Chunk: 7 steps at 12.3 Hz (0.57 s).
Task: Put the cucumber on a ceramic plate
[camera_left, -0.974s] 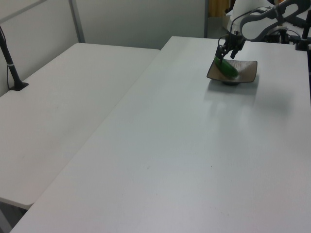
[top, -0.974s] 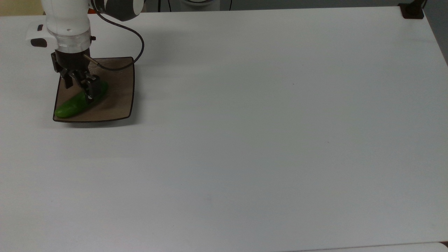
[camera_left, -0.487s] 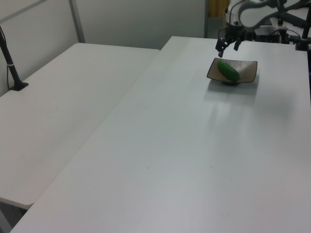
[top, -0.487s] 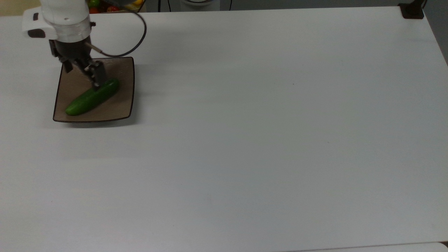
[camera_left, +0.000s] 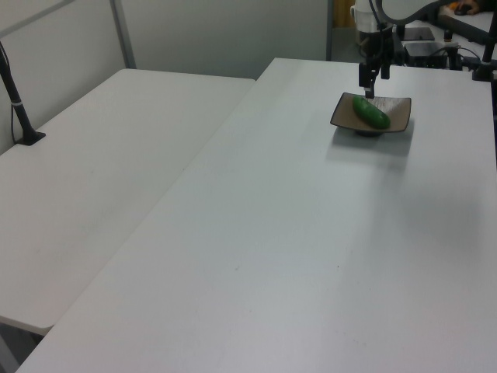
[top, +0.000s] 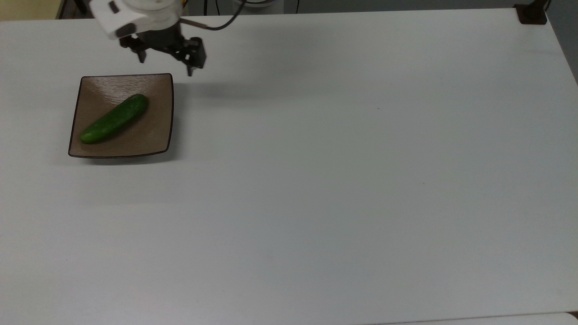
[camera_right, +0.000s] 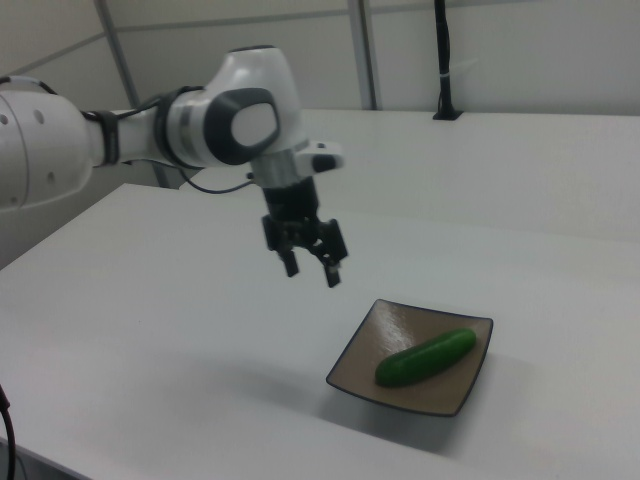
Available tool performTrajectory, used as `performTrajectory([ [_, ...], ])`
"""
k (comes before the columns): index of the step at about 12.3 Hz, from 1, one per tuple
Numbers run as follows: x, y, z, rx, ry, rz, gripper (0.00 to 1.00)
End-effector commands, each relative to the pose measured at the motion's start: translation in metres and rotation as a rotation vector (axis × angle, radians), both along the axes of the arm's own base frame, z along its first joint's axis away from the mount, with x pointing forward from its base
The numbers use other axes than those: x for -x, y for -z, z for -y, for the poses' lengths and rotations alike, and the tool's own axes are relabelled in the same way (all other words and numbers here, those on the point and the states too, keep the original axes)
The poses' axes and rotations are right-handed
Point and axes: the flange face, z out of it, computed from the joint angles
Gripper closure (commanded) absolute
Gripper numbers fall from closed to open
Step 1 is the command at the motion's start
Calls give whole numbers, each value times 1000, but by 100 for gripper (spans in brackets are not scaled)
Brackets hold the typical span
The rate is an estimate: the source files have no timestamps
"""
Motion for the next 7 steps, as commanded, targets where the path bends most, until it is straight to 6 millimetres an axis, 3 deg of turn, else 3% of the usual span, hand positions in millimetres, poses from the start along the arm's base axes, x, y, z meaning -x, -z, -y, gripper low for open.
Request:
performTrajectory([
  [1, 14, -9, -47, -64, -71, -2, 0],
  [4, 34, -43, -73, -203, -67, 42, 0],
  [7, 33, -52, -70, -202, -66, 62, 0],
])
